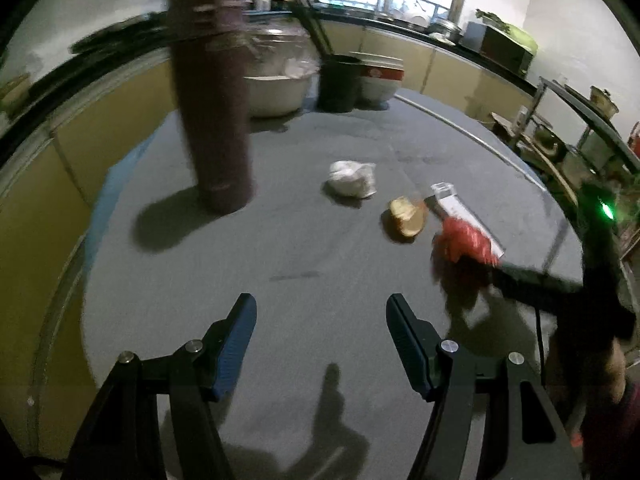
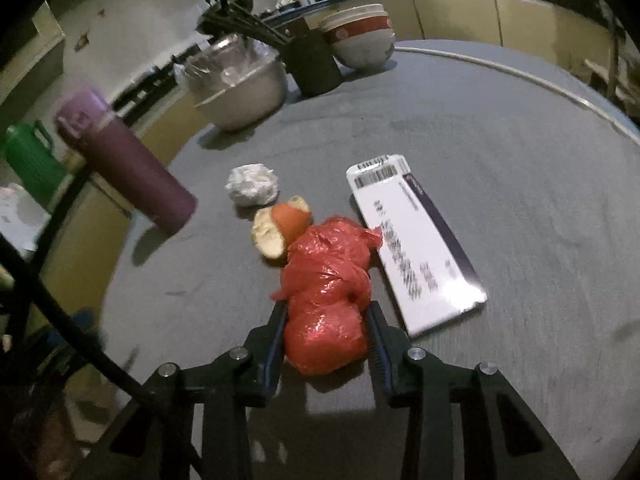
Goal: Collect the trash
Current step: 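Grasp the red plastic bag with the right tool while the left tool grasps the orange peel, then carry the red bag and orange peel toward the red basket with both tools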
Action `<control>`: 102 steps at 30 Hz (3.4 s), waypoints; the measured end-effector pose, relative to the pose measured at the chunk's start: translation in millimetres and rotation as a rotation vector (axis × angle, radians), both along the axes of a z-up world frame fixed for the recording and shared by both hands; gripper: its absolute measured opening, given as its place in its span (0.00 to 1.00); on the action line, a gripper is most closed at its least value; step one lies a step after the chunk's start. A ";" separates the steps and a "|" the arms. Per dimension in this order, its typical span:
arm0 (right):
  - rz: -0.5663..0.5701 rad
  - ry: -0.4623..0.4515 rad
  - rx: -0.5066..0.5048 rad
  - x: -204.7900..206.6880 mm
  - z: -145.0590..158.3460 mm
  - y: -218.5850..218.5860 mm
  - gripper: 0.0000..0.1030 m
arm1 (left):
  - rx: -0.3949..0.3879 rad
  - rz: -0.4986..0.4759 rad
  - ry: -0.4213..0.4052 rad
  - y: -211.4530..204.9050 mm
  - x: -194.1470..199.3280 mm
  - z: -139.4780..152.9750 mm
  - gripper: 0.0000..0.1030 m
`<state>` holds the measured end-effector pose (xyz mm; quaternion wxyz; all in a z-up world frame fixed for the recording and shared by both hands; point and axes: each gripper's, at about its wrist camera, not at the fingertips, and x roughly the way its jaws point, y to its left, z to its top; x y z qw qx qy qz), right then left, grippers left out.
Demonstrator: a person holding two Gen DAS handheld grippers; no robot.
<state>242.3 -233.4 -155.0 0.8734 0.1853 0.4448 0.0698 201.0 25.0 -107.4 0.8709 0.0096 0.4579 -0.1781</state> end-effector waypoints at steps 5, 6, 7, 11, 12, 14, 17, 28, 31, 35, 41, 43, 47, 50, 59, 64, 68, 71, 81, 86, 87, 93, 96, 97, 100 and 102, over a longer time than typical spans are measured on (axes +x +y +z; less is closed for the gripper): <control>0.004 0.014 0.061 -41.8 1.9 -8.8 0.39 | -0.029 -0.055 0.055 -40.6 29.5 -10.8 0.66; 0.002 0.016 0.072 -53.2 3.1 -11.4 0.39 | -0.031 -0.057 0.076 -51.6 37.8 -15.6 0.66; 0.000 0.016 0.078 -59.2 3.8 -13.3 0.39 | -0.037 -0.059 0.086 -60.2 43.0 -18.7 0.66; -0.029 -0.001 0.114 -86.4 8.2 -25.4 0.39 | -0.047 -0.074 0.091 -90.0 60.9 -25.1 0.66; -0.035 -0.004 0.122 -92.3 9.4 -28.1 0.39 | -0.042 -0.076 0.090 -96.8 64.3 -26.1 0.66; -0.046 -0.010 0.135 -99.2 10.8 -31.9 0.39 | -0.031 -0.078 0.090 -109.7 71.6 -28.9 0.66; -0.058 -0.023 0.160 -107.7 11.3 -34.9 0.39 | -0.035 -0.079 0.104 -119.7 81.5 -34.2 0.66; -0.071 -0.073 0.179 -130.1 17.7 -34.4 0.39 | -0.049 -0.083 0.121 -114.5 70.3 -42.5 0.24; -0.078 -0.096 0.165 -140.5 24.6 -35.3 0.39 | -0.047 -0.091 0.092 -105.1 47.5 -32.4 0.24; -0.087 -0.120 0.151 -153.3 32.3 -35.8 0.39 | -0.026 -0.077 0.076 -93.8 14.1 -18.9 0.24; -0.102 -0.148 0.146 -173.8 41.5 -36.3 0.39 | 0.084 -0.071 -0.009 -96.3 -39.2 3.5 0.24; -0.103 -0.155 0.141 -181.1 43.8 -35.8 0.39 | 0.128 -0.073 -0.052 -98.5 -55.2 10.1 0.24; -0.111 -0.159 0.135 -198.2 44.9 -35.5 0.39 | 0.188 -0.081 -0.114 -100.4 -82.2 18.8 0.24; -0.120 -0.160 0.130 -207.2 44.7 -35.2 0.39 | 0.215 -0.083 -0.145 -100.3 -97.4 23.7 0.24; -0.119 -0.183 0.129 -217.8 51.9 -31.9 0.39 | 0.258 -0.077 -0.221 -99.4 -130.2 36.4 0.24; -0.110 -0.194 0.128 -220.8 54.5 -27.9 0.39 | 0.264 -0.074 -0.241 -98.5 -139.4 40.8 0.24; -0.105 -0.196 0.123 -223.0 55.2 -25.5 0.39 | 0.263 -0.070 -0.250 -96.9 -144.3 43.4 0.24; -0.103 -0.200 0.113 -223.3 56.2 -25.1 0.39 | 0.263 -0.071 -0.251 -96.4 -146.6 43.4 0.24; -0.105 -0.205 0.121 -226.2 56.0 -26.2 0.39 | 0.264 -0.070 -0.252 -97.6 -152.1 45.2 0.24; -0.109 -0.206 0.129 -227.3 56.0 -27.9 0.39 | 0.268 -0.077 -0.249 -100.1 -153.3 45.2 0.24; -0.110 -0.208 0.128 -227.8 56.4 -28.3 0.39 | 0.270 -0.078 -0.251 -100.8 -153.9 45.3 0.24; -0.109 -0.211 0.136 -230.1 56.2 -30.4 0.39 | 0.277 -0.084 -0.250 -103.2 -153.1 45.0 0.24; -0.109 -0.212 0.138 -231.3 55.8 -31.6 0.39 | 0.281 -0.086 -0.249 -105.2 -154.2 44.3 0.24; -0.109 -0.211 0.140 -231.0 55.6 -31.8 0.39 | 0.283 -0.087 -0.250 -106.1 -154.7 44.3 0.24; -0.112 -0.209 0.147 -231.5 55.4 -32.9 0.39 | 0.286 -0.093 -0.248 -108.0 -154.2 43.8 0.24; -0.113 -0.208 0.150 -232.0 54.8 -33.8 0.39 | 0.291 -0.097 -0.252 -109.6 -155.2 43.7 0.24</control>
